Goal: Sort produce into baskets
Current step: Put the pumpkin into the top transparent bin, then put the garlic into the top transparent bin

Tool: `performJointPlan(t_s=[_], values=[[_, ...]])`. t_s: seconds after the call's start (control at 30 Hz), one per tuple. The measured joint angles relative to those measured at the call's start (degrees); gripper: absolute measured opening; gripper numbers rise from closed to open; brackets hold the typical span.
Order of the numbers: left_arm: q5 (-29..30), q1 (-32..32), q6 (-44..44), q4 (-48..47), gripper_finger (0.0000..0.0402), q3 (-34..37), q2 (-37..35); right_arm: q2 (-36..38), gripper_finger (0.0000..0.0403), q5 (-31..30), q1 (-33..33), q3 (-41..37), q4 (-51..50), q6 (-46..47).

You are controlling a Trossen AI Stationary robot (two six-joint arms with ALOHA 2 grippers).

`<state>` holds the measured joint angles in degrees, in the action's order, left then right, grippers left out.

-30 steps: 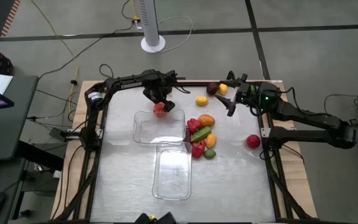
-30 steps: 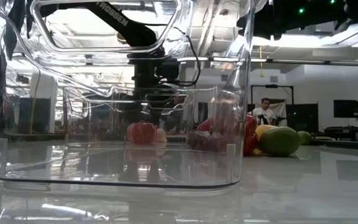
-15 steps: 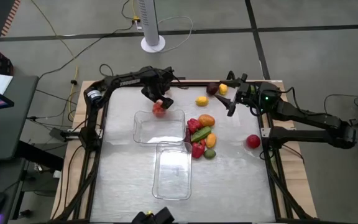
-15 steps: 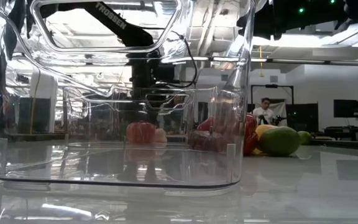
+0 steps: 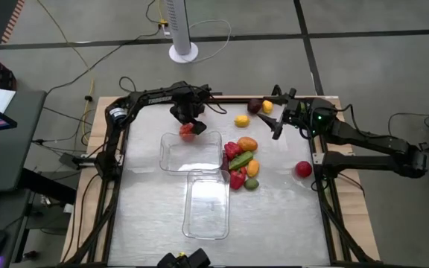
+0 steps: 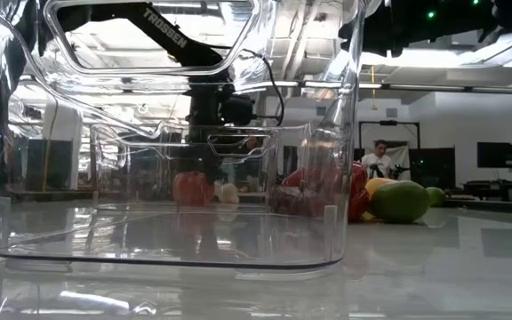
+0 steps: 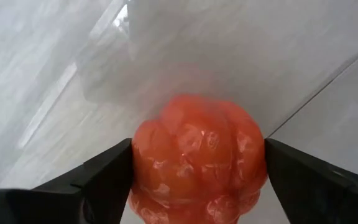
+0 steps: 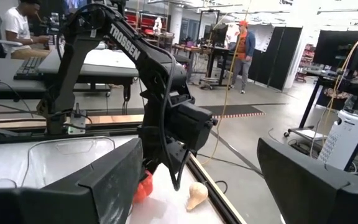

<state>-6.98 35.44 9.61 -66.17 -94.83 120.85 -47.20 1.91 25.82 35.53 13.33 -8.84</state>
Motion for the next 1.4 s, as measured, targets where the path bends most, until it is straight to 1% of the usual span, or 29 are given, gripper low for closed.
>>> performJointPlan(t_s=[0.17, 0.33, 0.43, 0.53, 0.63, 0.73, 0.8, 0.87, 0.93, 1.0, 1.1, 1.2, 1.27, 1.4], values=[[0.65, 0.02, -0.64, -1.63, 0.0281, -0.98, 0.20, 0.00, 0.0344, 0.00, 0.00, 0.00, 0.03, -0.02], [2.32, 0.04, -3.20, -4.23, 0.0275, -3.13, 0.31, 0.00, 0.0336, 0.02, 0.00, 0.00, 0.04, -0.04], [3.70, 0.14, -4.71, -5.97, 0.0276, -7.07, 0.31, 0.00, 0.0333, 0.02, 0.00, 0.00, 0.02, -0.04], [3.67, 0.24, -5.59, -7.67, 0.0276, -13.49, 0.31, 0.00, 0.0333, 0.02, 0.02, 0.00, 0.04, -0.07], [1.84, -0.03, -6.77, -9.69, 0.0276, -21.15, 0.28, 0.00, 0.0333, -0.03, 0.02, 0.00, 0.03, -0.09], [-3.68, -2.08, -9.83, -12.46, 0.0276, -27.86, 0.17, 0.00, 0.0333, -0.06, 0.06, 0.00, -0.05, -0.24], [-6.77, -4.37, -12.51, -14.78, 0.0277, -30.80, 0.09, 0.00, 0.0333, -0.08, 0.20, 0.00, -0.31, -0.28], [-7.12, -7.05, -14.65, -16.67, 0.0282, -31.67, 0.07, 0.00, 0.0333, -0.10, 0.20, 0.00, -0.71, -0.51], [-4.80, -9.85, -15.21, -18.44, 0.0291, -31.54, 0.07, 0.00, 0.0333, -0.13, 0.20, 0.00, -0.79, -0.64], [-1.80, -12.52, -15.26, -18.31, 0.0305, -30.41, 0.09, 0.00, 0.0333, -0.14, 0.20, 0.00, -0.78, -0.64], [2.92, -16.00, -15.49, -18.22, 0.0338, -28.13, 0.12, 0.00, 0.0333, -0.32, 0.20, 0.00, -0.77, -0.38], [11.04, -18.24, -15.89, -17.78, 0.0372, -26.52, 0.18, 0.00, 0.0333, -0.31, 0.20, 0.00, -0.65, -0.22], [14.68, -18.61, -16.47, -17.96, 0.0388, -25.91, 0.18, 0.00, 0.0333, -0.31, 0.20, 0.00, -0.54, 0.15], [14.97, -17.92, -16.85, -17.03, 0.0397, -25.84, 0.11, 0.00, 0.0333, -0.31, 0.20, 0.00, -0.44, 0.23]])
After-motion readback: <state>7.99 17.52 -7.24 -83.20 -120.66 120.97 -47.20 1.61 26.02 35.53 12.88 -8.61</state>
